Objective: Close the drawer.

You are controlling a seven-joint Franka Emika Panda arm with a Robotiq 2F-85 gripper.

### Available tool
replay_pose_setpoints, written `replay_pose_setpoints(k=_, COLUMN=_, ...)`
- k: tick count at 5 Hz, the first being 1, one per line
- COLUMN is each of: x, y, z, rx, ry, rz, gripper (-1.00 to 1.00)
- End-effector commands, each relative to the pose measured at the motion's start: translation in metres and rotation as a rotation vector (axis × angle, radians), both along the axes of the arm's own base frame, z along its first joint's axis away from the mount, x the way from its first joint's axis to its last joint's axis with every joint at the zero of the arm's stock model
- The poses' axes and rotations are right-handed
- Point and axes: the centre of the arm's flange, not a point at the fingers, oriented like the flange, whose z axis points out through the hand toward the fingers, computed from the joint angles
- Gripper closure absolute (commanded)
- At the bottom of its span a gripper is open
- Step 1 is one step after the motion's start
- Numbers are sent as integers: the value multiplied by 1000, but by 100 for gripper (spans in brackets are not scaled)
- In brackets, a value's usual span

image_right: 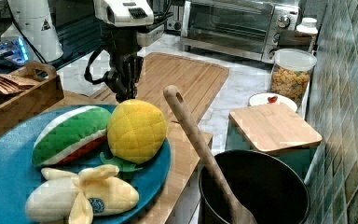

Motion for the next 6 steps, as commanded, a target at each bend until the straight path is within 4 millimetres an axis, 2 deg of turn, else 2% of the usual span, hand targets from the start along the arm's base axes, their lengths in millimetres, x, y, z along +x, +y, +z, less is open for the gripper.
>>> replay_pose_setpoints(k=1, x=-47, y=-146, z=73, rx=-151, ry=-155, rz=-231, gripper=100)
replay_pose_setpoints(k=6, x=-47, y=-147, z=73, rx=-151, ry=-155, rz=-232, gripper=100)
